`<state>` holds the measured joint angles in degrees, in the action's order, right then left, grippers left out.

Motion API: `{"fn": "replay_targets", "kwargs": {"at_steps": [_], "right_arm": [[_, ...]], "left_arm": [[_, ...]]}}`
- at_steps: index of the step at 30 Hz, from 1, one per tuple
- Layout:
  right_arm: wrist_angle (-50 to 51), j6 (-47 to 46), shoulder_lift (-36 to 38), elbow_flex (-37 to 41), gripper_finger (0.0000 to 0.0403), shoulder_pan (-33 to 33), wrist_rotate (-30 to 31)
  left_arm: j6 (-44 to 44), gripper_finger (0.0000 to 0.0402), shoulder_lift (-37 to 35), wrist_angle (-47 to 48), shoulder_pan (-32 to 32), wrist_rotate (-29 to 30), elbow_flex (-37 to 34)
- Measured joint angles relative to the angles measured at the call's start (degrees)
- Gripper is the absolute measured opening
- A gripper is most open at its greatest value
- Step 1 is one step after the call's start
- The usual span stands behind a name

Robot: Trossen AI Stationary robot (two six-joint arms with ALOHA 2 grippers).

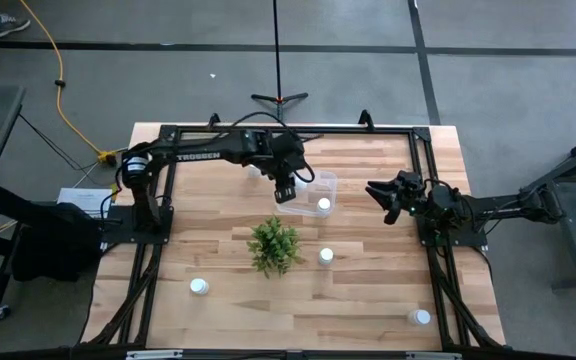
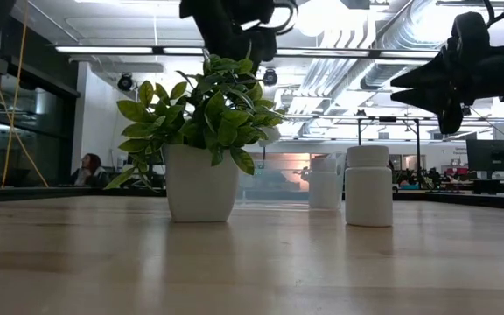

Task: Pick and place pill bottles into a basket
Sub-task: Put the white pill bottle in the transparent bin

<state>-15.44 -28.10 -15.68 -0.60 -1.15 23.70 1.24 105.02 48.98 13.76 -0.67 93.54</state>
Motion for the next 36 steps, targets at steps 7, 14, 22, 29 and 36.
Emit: {"fn": "replay_targets", "kwargs": {"at_steps": [7,14,22,29,36], "right_arm": [[0.3,0.0,0.0,0.0,0.0124,0.0,0.0],[0.4,0.0,0.0,0.0,0.0124,0.0,0.0],[0.6,0.0,0.0,0.0,0.0124,0.0,0.0],[0.6,0.0,0.0,0.0,0.0124,0.0,0.0],[0.6,0.0,0.0,0.0,0.0124,0.0,0.0]], "left_arm": [[-0.4,0.0196,2.7,-2.8,-2.9,0.0,0.0],[0.1,0.0195,4.1,-2.3,-4.0,1.2,0.0],[0.4,0.0195,4.1,-2.0,-4.0,2.4,0.0],[2.0,0.0195,4.1,1.1,-4.0,2.7,0.0],[4.4,0.0195,4.4,4.4,-4.0,3.0,0.0]]}}
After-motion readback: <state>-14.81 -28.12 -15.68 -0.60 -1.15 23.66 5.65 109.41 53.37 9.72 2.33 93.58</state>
